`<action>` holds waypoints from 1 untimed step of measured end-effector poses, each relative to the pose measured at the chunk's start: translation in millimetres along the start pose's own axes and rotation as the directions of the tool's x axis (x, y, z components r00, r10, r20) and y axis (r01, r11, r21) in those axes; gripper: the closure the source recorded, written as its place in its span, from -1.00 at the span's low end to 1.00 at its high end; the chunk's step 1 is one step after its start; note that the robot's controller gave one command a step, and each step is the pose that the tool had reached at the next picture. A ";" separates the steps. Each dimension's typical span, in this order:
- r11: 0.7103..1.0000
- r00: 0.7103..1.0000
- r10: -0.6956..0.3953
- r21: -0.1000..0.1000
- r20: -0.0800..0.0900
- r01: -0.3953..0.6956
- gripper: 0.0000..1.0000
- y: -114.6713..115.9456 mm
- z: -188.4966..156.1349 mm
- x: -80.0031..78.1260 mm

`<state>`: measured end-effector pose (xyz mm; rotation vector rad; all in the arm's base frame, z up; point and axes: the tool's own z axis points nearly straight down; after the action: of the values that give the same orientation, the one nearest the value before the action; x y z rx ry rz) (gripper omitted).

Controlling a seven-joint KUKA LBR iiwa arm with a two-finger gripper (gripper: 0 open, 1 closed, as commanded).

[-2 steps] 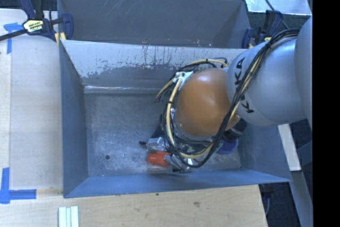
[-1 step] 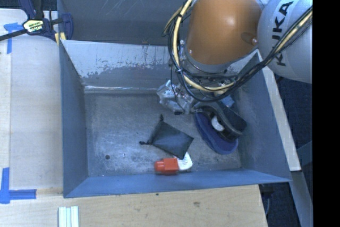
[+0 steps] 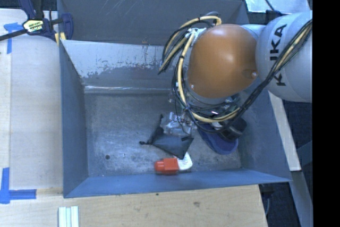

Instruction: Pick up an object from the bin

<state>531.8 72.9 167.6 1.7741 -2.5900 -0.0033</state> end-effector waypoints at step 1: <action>1.000 1.000 0.003 0.003 0.002 -0.003 -1.00 -1.1 -1.7 -0.7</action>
Offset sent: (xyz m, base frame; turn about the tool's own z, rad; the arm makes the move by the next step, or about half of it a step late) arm 0.0000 0.0000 0.0000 0.0000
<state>533.1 73.2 169.3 1.7721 -2.5954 -0.0014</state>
